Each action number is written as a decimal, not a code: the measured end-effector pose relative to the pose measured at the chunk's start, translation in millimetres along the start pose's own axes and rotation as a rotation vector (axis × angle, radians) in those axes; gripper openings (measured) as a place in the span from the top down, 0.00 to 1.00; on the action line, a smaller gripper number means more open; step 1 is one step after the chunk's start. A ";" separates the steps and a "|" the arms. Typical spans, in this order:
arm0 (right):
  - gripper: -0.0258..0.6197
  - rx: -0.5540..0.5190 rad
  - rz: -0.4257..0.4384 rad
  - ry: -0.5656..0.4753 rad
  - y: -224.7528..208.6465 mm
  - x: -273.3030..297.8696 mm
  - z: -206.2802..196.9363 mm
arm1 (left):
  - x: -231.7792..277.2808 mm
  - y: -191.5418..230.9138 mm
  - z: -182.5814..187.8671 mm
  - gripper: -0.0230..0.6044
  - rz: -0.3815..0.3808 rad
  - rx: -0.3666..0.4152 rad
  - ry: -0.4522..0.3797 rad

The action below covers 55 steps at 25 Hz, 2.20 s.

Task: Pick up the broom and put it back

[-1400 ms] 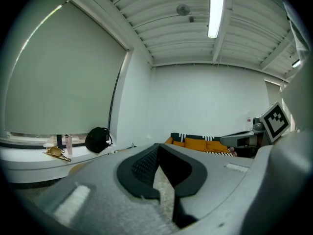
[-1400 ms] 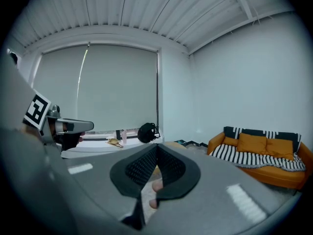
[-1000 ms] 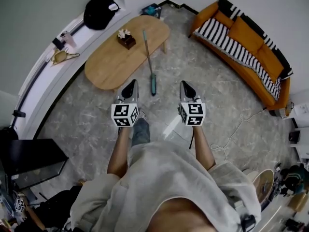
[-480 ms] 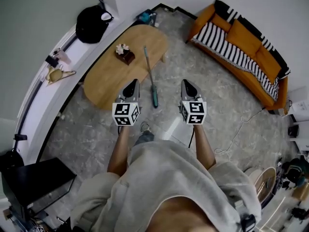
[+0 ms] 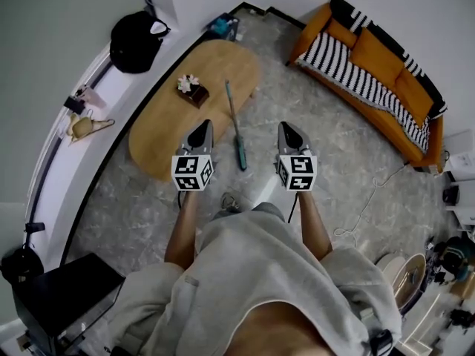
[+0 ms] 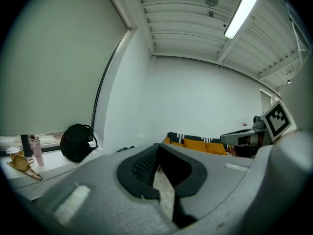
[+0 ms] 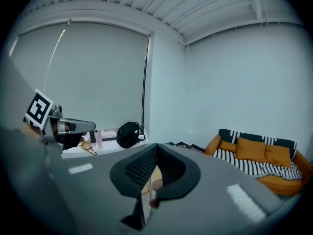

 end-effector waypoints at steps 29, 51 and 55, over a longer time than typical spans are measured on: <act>0.96 0.015 0.273 0.085 -85.4 125.3 -59.0 | 103.5 11.6 -71.6 0.96 0.284 -0.047 0.101; 0.96 0.038 0.178 0.248 -53.1 151.7 -211.4 | 129.5 71.0 -225.1 0.96 0.238 -0.143 0.178; 0.96 0.027 0.191 0.292 -53.8 148.1 -237.9 | 139.4 73.4 -246.8 0.96 0.239 -0.156 0.185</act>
Point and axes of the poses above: the fingertips, and each gripper's own axes: x forward along the fingers, y to its left, z out of its top, the point moved 1 cm from there along -x, backward along the fingers, and after that the axes turned 4 degrees about -z, right-handed, at the moved point
